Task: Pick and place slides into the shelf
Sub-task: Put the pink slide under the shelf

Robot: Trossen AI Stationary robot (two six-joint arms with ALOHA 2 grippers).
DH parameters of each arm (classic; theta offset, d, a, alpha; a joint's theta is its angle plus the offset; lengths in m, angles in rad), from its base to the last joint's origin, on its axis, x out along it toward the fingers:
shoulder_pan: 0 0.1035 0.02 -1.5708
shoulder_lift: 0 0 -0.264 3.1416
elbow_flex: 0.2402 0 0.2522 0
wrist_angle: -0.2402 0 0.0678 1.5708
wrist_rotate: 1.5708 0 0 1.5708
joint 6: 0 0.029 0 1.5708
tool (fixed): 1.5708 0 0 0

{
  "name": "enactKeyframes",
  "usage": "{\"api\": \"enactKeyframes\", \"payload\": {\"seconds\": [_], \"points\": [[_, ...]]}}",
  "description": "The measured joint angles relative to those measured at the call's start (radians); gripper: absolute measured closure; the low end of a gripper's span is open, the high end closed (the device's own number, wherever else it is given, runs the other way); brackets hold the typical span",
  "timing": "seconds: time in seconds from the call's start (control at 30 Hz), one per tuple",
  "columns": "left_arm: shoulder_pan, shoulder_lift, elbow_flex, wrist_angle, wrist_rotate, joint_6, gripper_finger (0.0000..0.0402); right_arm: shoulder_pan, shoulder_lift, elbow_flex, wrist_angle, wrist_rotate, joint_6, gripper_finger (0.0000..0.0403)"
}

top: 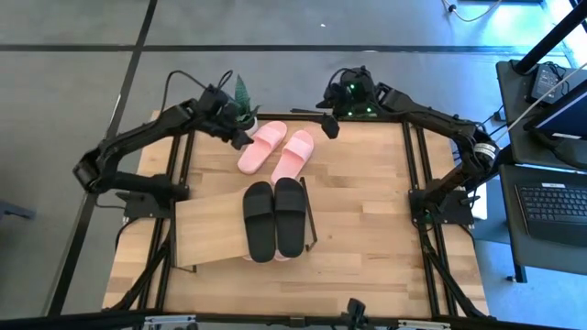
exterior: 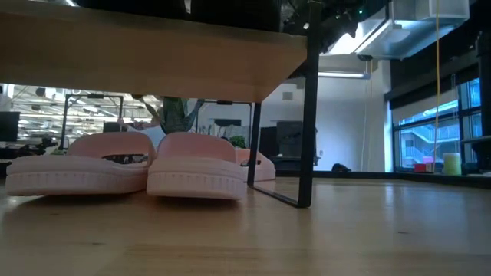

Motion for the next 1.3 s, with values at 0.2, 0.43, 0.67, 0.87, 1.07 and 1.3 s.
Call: {"api": "enactKeyframes", "payload": {"seconds": [0.2,0.43,0.67,0.87,1.07,1.3], "points": [[0.051,0.065,0.000,0.059,0.034,-0.008,0.0229,-0.060,0.000,0.001,-0.028,-0.003,0.175,0.0144],[0.066,0.060,0.000,0.072,0.024,-0.070,0.0229,-0.110,0.000,0.001,-0.070,-0.079,0.203,0.0144],[0.064,0.060,0.000,0.069,-0.009,-0.151,0.0229,-0.112,0.010,0.002,-0.072,-0.091,0.218,0.0144],[0.064,0.060,0.000,0.077,-0.020,-0.126,0.0229,-0.131,0.105,0.002,-0.045,-0.315,0.269,0.0144],[0.064,0.060,0.000,0.078,-0.022,-0.133,0.0229,-0.150,0.219,0.002,-0.020,-0.418,0.275,0.0144],[0.064,0.060,0.000,0.078,-0.023,-0.133,0.0229,-0.152,0.329,0.002,-0.013,-0.454,0.324,0.0144]]}}
